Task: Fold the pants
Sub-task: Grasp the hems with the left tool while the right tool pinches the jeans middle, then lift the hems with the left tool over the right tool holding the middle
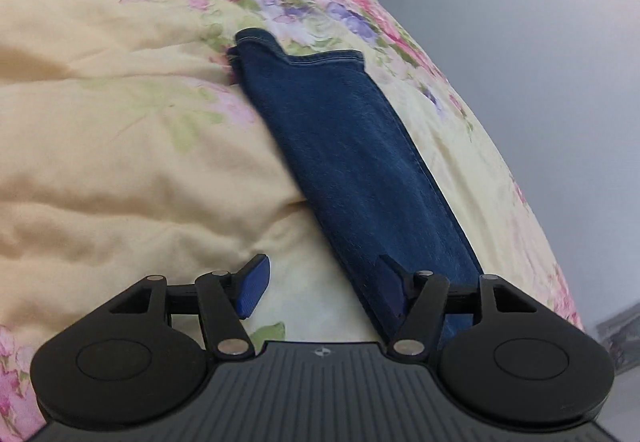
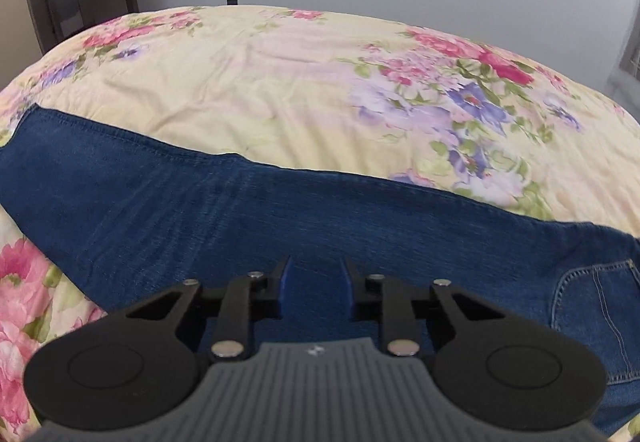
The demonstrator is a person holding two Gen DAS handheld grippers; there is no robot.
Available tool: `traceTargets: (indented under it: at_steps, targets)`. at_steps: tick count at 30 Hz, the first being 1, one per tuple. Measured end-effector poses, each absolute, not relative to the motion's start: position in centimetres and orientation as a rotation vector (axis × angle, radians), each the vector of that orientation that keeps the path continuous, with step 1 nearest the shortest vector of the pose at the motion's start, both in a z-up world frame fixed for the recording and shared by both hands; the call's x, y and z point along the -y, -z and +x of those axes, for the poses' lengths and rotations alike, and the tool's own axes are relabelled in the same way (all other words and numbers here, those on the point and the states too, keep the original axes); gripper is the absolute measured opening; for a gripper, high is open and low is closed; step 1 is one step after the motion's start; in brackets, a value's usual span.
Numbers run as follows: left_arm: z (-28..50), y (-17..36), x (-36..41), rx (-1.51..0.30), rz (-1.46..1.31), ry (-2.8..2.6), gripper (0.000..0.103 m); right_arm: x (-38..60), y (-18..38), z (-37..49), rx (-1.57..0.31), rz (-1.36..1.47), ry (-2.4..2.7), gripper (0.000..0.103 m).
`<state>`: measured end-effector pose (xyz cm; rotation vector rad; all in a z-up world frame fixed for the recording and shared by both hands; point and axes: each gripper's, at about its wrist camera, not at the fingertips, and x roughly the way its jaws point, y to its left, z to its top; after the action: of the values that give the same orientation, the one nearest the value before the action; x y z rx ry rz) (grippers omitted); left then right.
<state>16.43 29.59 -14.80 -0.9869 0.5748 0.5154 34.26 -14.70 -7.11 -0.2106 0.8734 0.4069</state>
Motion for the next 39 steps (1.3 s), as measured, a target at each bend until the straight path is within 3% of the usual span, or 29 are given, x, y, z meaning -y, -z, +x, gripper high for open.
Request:
traceTargets:
  at_steps: [4,12,19,25,33,39]
  targets:
    - [16.8,16.0,-31.5,-0.495,-1.096,-0.532,0.070,12.3,8.5,36.2,-0.905,-0.261,-0.375,0.013]
    - [19.2,17.4,-33.7,-0.430,-1.123,-0.513,0.062,10.9,9.2,38.7,-0.919,-0.231,-0.343,0.013]
    - [19.2,18.6,-36.0,-0.376,-1.255,-0.482,0.038,10.9,9.0,39.6,-0.894,-0.230,-0.381,0.013]
    - [20.3,17.5,-35.7,-0.338,-1.162,-0.510,0.034,11.9,9.2,41.2,-0.906,-0.179,-0.399,0.011]
    - [20.9,15.1,-35.6,-0.292,-0.963,-0.529,0.029,9.6,11.0,43.7,-0.938,-0.086,-0.470,0.000]
    - [21.1,15.6,-36.2,-0.305,-0.935,-0.570,0.015,5.6,13.2,45.4,-0.952,-0.126,-0.480,0.000]
